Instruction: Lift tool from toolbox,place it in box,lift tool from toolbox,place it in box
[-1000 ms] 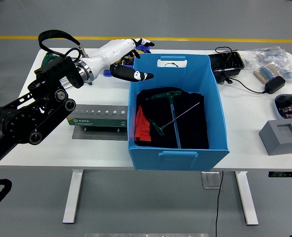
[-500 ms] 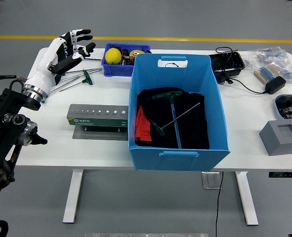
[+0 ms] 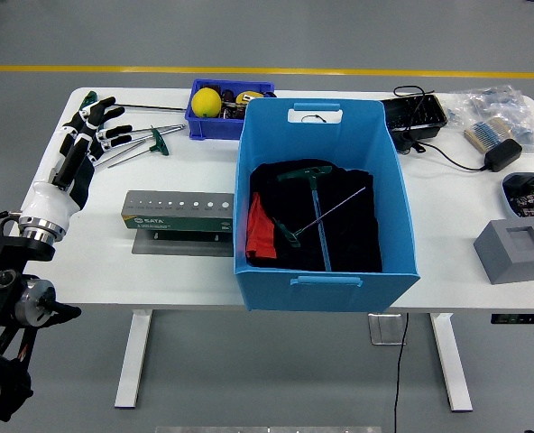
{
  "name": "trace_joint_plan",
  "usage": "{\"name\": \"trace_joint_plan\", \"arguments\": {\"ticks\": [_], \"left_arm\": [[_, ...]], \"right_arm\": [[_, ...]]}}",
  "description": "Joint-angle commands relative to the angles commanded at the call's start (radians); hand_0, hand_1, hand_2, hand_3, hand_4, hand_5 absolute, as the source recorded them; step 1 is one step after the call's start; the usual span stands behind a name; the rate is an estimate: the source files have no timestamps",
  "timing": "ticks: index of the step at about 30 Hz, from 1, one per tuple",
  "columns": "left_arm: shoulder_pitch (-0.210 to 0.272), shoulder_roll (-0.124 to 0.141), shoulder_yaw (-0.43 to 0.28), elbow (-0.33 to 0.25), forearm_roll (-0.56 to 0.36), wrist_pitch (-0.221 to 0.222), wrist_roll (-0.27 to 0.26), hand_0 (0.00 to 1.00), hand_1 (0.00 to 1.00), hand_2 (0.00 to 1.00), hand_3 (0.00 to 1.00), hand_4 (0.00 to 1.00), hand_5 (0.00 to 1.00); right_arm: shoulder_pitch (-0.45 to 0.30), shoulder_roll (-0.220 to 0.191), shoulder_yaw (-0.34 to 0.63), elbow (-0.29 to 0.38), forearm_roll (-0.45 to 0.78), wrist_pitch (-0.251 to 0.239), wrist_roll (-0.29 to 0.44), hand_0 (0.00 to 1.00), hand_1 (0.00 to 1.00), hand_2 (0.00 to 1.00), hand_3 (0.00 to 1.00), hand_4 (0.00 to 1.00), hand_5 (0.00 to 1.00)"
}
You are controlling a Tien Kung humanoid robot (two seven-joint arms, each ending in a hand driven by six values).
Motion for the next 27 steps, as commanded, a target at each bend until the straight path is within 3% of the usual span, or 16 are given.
{"name": "trace_joint_plan", "arguments": {"ticks": [5, 6, 11, 12, 17, 18, 27], "left_arm": [[0.050, 0.030, -0.007, -0.024, 0.019, -0.005, 0.000, 0.750, 0.773, 0.881, 0.806, 0.908, 0.811], [0.055, 0.031, -0.008, -0.026, 0.019, -0.004, -0.002, 0.861, 0.902, 0.982, 0.850, 0.917, 0.857], [0.073, 0.025, -0.015, -0.024, 0.009, -0.002, -0.009, 0.861, 0.902, 0.982, 0.850, 0.917, 0.857], [0.072, 0.022, -0.015, -0.023, 0.012, -0.007, -0.008, 0.946, 0.998, 0.998, 0.917, 0.930, 0.888], [0.061, 0.018, -0.001, -0.018, 0.016, -0.022, -0.028, 0.946, 0.998, 0.998, 0.917, 0.930, 0.888], [0.059, 0.017, 0.001, -0.017, 0.013, -0.022, -0.033, 0.998, 0.998, 0.998, 0.966, 0.946, 0.912], [0.057, 0.023, 0.012, -0.004, -0.014, -0.009, -0.058, 0.998, 0.998, 0.998, 0.998, 0.942, 0.920]], "right_arm": [[0.002, 0.001, -0.009, 0.001, 0.014, -0.001, 0.002, 0.666, 0.659, 0.711, 0.557, 0.773, 0.661], [0.002, 0.001, -0.010, 0.001, 0.016, -0.001, 0.003, 0.667, 0.659, 0.712, 0.557, 0.772, 0.662], [0.005, 0.001, -0.020, 0.004, 0.026, -0.002, 0.004, 0.667, 0.659, 0.712, 0.557, 0.772, 0.662], [0.007, 0.002, -0.023, 0.005, 0.029, -0.002, 0.005, 0.666, 0.658, 0.712, 0.557, 0.772, 0.662], [0.013, 0.002, -0.037, 0.009, 0.038, -0.002, 0.006, 0.666, 0.658, 0.712, 0.557, 0.772, 0.662], [0.015, 0.002, -0.039, 0.009, 0.040, -0.002, 0.006, 0.667, 0.659, 0.713, 0.557, 0.772, 0.662], [0.019, 0.003, -0.052, 0.015, 0.053, -0.004, 0.009, 0.668, 0.660, 0.714, 0.557, 0.772, 0.662]]}}
